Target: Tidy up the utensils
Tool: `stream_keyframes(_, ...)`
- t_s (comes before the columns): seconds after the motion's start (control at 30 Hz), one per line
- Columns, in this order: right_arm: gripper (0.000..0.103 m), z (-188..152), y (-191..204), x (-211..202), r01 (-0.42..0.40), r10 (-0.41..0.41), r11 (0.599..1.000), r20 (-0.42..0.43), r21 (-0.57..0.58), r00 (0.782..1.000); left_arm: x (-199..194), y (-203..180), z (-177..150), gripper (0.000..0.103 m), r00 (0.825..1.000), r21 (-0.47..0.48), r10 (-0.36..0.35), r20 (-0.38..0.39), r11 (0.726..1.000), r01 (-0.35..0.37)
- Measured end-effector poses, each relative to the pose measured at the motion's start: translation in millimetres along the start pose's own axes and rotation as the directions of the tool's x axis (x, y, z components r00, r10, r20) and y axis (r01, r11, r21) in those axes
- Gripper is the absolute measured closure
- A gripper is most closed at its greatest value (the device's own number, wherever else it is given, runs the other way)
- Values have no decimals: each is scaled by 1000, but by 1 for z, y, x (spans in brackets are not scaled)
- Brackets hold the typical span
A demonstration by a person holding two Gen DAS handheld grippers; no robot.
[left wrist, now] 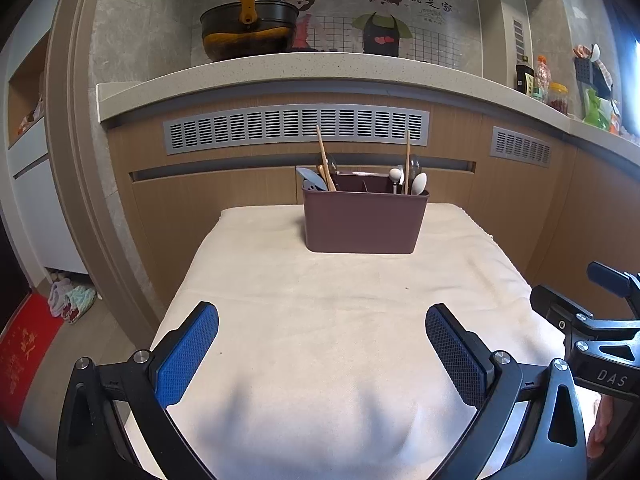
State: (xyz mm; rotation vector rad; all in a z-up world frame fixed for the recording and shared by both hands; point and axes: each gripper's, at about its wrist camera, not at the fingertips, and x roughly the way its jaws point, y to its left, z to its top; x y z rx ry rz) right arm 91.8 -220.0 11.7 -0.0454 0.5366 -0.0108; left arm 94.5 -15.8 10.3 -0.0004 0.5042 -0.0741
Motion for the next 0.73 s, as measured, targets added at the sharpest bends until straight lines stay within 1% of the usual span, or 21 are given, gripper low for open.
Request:
stream_keyframes(0.47,1,-2,-1,0,-2,2,1000,-1,2,1000,-1,1,-1,0,1000,4,1,2,1000,-1)
stream_keyframes(0.73,1,-3,-2,0,4,-4,1000,-4,6,1000,-1,2,-1,0,1000,27,-3,2,1000,3)
